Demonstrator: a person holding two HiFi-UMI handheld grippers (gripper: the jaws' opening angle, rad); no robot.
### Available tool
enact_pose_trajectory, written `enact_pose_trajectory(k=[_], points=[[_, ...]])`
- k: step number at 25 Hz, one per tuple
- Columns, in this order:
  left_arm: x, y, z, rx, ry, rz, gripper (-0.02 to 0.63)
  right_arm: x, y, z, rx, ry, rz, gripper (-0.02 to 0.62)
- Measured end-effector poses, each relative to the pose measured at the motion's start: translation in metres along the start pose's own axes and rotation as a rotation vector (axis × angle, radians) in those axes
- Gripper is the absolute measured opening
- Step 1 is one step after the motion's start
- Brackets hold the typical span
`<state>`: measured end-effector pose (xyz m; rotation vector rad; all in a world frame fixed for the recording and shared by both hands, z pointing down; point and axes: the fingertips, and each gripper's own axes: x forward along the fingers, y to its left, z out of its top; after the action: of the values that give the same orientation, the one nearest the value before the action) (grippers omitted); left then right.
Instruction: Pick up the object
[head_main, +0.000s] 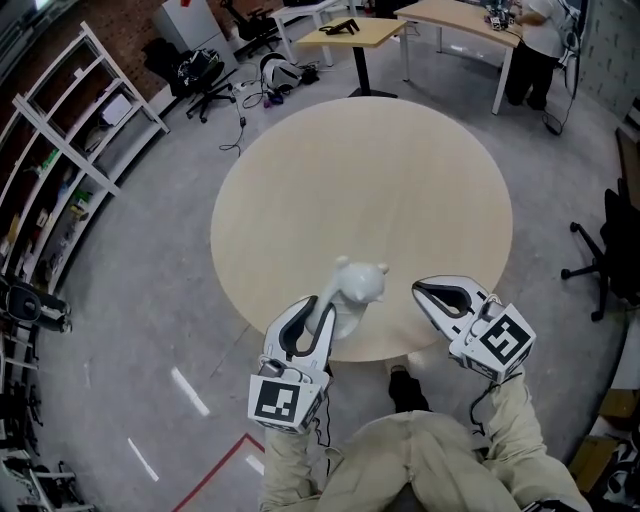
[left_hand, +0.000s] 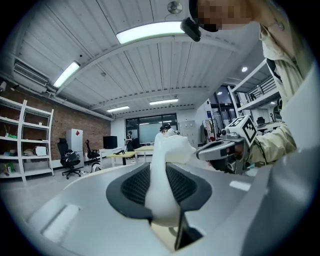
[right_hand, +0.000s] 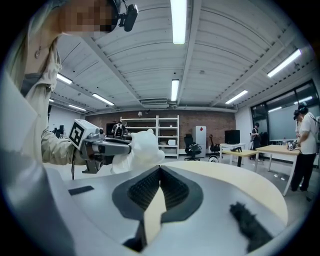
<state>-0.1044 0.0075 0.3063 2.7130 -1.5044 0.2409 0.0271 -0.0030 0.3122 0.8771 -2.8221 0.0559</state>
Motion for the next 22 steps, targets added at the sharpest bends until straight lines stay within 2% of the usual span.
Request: enact_pose_trajectory(k=[7, 15, 22], points=[[-0.079, -0.027, -0.015, 0.046, -0.032, -0.028, 0.104, -0.036, 0.078, -0.007, -0.016, -0.027, -0.031, 0.002], [-0.161, -0.068, -0.011, 0.047, -0.052, -0.021, 0.103, -0.078, 0.159, -0.004, -0.041, -0.044, -0.035, 0.002], [-0.197, -0.085, 0.006, 0.048, -0.082, 0.010, 0.103, -0.105, 0.187, 0.016, -0.067, -0.062, -0.022, 0.002]])
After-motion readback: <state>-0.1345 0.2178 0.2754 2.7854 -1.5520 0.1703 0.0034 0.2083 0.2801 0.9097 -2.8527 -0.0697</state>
